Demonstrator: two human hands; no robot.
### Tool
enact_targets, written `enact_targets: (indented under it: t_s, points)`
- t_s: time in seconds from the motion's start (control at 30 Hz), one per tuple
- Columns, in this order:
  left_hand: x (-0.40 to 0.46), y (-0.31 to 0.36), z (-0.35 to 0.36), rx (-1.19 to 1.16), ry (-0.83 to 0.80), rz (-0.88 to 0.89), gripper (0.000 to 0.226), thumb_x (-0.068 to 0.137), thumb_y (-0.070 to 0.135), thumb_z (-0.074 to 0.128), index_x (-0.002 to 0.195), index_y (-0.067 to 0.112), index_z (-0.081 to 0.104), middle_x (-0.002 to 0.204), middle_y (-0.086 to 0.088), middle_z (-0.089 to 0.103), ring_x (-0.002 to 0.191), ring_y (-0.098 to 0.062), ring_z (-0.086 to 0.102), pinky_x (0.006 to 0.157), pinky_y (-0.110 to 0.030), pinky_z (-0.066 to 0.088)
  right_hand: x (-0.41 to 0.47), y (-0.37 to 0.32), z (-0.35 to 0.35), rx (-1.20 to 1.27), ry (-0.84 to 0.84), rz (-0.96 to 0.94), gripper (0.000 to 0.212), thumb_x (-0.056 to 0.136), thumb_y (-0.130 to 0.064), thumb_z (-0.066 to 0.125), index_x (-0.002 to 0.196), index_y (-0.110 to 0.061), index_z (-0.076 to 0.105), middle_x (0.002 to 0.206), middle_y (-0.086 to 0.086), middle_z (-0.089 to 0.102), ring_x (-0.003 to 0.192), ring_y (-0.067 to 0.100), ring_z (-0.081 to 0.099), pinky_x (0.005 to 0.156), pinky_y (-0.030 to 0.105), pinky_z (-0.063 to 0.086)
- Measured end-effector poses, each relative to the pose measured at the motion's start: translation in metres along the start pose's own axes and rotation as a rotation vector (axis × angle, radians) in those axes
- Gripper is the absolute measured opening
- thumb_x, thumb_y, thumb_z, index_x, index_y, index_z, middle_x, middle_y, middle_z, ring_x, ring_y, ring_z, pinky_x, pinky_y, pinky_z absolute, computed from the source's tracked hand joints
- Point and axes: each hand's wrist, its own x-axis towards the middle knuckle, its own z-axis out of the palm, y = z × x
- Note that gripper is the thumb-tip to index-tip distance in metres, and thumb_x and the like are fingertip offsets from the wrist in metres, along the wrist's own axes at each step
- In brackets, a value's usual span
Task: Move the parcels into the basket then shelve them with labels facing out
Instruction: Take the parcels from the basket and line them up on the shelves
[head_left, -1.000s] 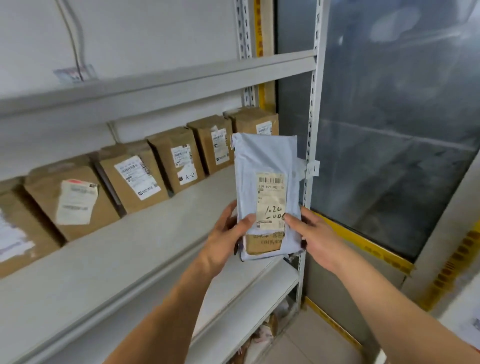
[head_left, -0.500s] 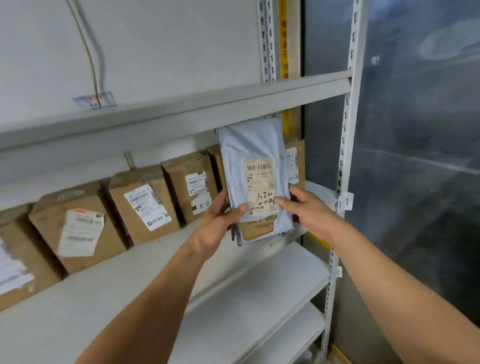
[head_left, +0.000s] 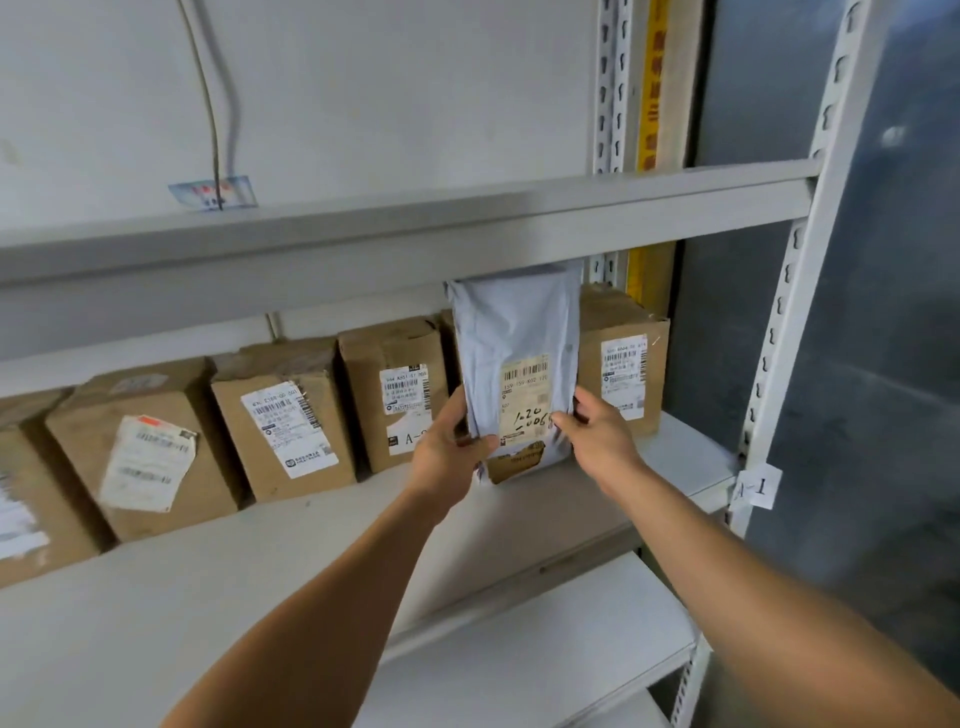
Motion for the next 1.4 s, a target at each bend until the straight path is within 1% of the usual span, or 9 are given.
enact_targets:
  t_s: [0.13,0.23,0.5,0.73,0.93,1.1,1.23,1.33,1.4]
  points:
    - [0.016,-0.001,0.008,0.033,0.028,0.011,0.076,0.094,0.001,0.07,0.138,0.061,0.055,0.126,0.02,0.073,0.116,-0.01,0.07,0.098,-0.045,0.062,0.01,0.009,0.006,-0.01,0.1,-0.016,0.022,0.105,-0.015,0.061,0.113,-0.034,0.067,0.098,-0.022,0.069,0.099,0.008,0.068,0.083,0.027,0.051]
    - [0.024,-0.003,0.012,0.053,0.062,-0.002,0.077,0.092,0.004,0.073,0.127,0.07,0.055,0.121,0.022,0.074,0.114,-0.01,0.071,0.095,-0.044,0.063,0.015,0.014,0.01,-0.034,0.117,-0.037,0.023,0.104,-0.014,0.06,0.114,-0.032,0.07,0.106,-0.009,0.076,0.102,0.013,0.071,0.088,0.032,0.056]
    - [0.033,-0.015,0.018,0.004,0.071,0.006,0.075,0.092,0.001,0.072,0.143,0.053,0.056,0.127,0.015,0.073,0.116,-0.01,0.071,0.096,-0.044,0.062,0.021,0.02,0.01,-0.098,0.12,-0.069,0.03,0.107,-0.014,0.055,0.133,-0.024,0.067,0.112,-0.006,0.073,0.101,0.014,0.065,0.086,0.025,0.046]
    - [0.034,-0.017,0.019,0.017,0.061,0.023,0.075,0.09,0.004,0.071,0.142,0.054,0.054,0.129,0.013,0.072,0.119,-0.016,0.07,0.096,-0.049,0.062,0.021,0.024,0.011,-0.126,0.115,-0.1,0.031,0.108,-0.015,0.052,0.136,-0.023,0.063,0.12,-0.003,0.073,0.107,0.018,0.066,0.086,0.029,0.047]
    - [0.034,-0.021,0.016,0.007,0.041,-0.017,0.075,0.095,0.005,0.072,0.152,0.047,0.047,0.132,0.01,0.071,0.119,-0.015,0.071,0.097,-0.045,0.062,0.019,0.021,0.004,-0.11,0.075,-0.081,0.028,0.107,-0.019,0.057,0.134,-0.026,0.063,0.12,-0.005,0.074,0.108,0.015,0.069,0.097,0.043,0.057]
    - [0.021,-0.025,0.004,0.053,0.089,-0.106,0.069,0.087,0.039,0.082,0.149,0.041,0.052,0.141,0.006,0.066,0.123,-0.016,0.068,0.098,-0.045,0.061,-0.004,0.014,-0.008,-0.058,0.095,-0.039,0.044,0.106,-0.016,0.062,0.148,-0.028,0.056,0.13,-0.015,0.066,0.107,-0.012,0.061,0.09,0.008,0.047]
    - [-0.004,-0.019,-0.005,0.179,0.055,-0.064,0.031,0.093,0.04,0.075,0.123,0.037,0.067,0.125,0.012,0.072,0.114,-0.012,0.07,0.089,-0.036,0.06,-0.033,0.003,-0.013,-0.101,0.123,-0.01,0.048,0.105,-0.022,0.064,0.152,-0.028,0.053,0.136,-0.011,0.063,0.12,0.001,0.058,0.101,0.022,0.045]
    - [-0.028,-0.006,-0.014,0.162,0.045,-0.062,0.039,0.098,0.038,0.074,0.135,0.031,0.061,0.125,0.017,0.066,0.113,-0.006,0.066,0.077,-0.017,0.05,-0.065,-0.006,-0.012,-0.105,0.184,0.0,0.046,0.105,-0.019,0.064,0.149,-0.026,0.055,0.14,-0.004,0.063,0.123,0.004,0.057,0.108,0.025,0.044]
    - [-0.047,0.0,-0.022,0.163,0.028,-0.054,0.039,0.098,0.039,0.074,0.135,0.033,0.06,0.119,0.021,0.063,0.113,-0.006,0.065,0.083,-0.02,0.052,-0.092,-0.014,-0.007,-0.162,0.212,0.0,0.045,0.106,-0.02,0.063,0.149,-0.022,0.055,0.14,-0.003,0.062,0.125,0.004,0.056,0.106,0.021,0.042]
